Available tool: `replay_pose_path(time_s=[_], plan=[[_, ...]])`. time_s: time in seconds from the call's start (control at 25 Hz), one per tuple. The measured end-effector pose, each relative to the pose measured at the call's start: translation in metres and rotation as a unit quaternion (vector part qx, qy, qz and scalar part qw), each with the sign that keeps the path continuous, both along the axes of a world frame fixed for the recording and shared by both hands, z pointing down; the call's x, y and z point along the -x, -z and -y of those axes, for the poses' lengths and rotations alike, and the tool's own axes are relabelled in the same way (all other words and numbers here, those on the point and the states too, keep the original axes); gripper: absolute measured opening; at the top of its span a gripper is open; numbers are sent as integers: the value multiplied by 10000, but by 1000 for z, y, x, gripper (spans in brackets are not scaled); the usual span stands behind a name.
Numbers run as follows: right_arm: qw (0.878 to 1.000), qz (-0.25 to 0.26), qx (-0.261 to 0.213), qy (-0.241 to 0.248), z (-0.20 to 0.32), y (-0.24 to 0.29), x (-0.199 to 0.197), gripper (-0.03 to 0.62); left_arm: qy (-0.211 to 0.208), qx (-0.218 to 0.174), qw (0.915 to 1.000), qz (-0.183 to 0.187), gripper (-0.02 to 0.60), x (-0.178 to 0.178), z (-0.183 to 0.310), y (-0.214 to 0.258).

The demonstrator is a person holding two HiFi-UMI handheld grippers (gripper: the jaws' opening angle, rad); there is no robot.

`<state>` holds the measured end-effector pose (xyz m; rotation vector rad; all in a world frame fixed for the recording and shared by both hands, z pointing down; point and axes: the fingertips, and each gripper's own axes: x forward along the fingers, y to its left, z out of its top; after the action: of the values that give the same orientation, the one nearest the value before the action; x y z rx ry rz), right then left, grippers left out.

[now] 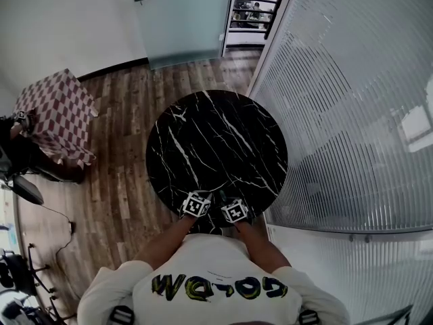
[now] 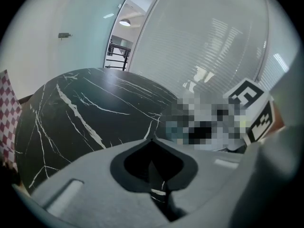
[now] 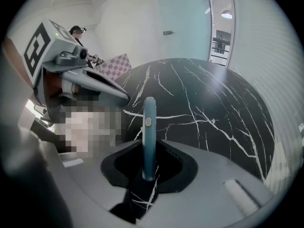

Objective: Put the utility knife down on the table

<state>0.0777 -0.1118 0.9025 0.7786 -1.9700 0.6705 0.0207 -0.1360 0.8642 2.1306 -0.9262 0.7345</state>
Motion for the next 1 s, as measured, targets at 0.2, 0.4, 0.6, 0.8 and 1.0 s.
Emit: replay_pose_path(time_s=[0.2, 0.4, 0.6, 0.8, 1.0], plan=[[10000, -56, 68, -26, -2, -7, -4, 74, -61, 101, 9999, 27, 2, -3, -4, -5], [9998, -82, 189, 7, -5, -11, -3, 74, -125, 270, 9994, 175, 2, 0, -9, -14], [9985, -129, 523, 17, -19, -14, -2, 74, -235, 258, 9990, 275, 2, -2, -10, -18], [9987, -117, 484, 103, -18, -19, 1, 74, -381, 177, 9987, 290, 2, -5, -12, -28], [9989, -276, 308, 208, -13, -10, 0, 74, -402, 310, 9978, 428, 2, -1, -17, -28]])
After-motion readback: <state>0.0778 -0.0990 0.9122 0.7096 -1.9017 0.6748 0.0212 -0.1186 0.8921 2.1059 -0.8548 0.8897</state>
